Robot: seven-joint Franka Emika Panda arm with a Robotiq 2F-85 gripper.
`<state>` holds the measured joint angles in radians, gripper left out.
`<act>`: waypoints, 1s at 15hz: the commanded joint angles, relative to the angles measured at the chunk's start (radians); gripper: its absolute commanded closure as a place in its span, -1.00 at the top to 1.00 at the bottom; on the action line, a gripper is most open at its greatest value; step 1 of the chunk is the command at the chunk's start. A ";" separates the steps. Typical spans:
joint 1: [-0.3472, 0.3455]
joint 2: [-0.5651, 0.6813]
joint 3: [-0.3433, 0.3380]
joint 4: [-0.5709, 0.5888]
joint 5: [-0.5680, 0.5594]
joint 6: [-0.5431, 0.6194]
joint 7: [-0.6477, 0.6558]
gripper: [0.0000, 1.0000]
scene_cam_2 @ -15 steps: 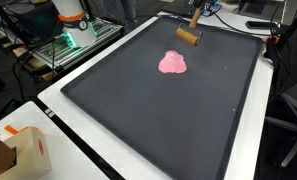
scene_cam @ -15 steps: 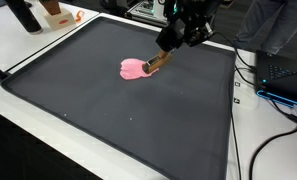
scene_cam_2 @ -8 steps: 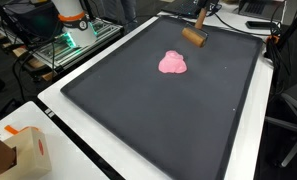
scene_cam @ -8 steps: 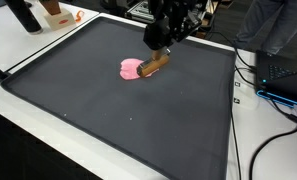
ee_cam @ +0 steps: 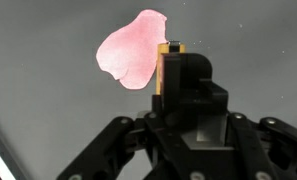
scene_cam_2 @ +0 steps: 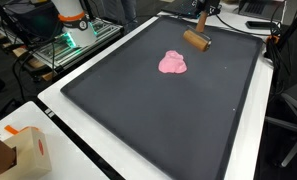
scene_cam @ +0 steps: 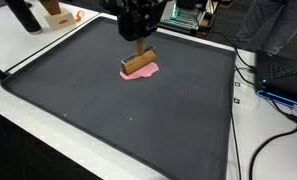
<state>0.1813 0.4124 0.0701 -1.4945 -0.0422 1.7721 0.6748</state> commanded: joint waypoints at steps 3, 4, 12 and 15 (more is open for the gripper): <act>-0.084 -0.212 -0.014 -0.303 0.105 0.207 -0.260 -0.54; -0.098 -0.244 -0.014 -0.350 0.121 0.248 -0.316 -0.54; -0.153 -0.454 -0.030 -0.633 0.213 0.396 -0.680 -0.54; -0.167 -0.500 -0.051 -0.701 0.265 0.412 -0.786 -0.54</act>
<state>0.0299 -0.0046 0.0385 -2.0902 0.1568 2.1416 -0.0034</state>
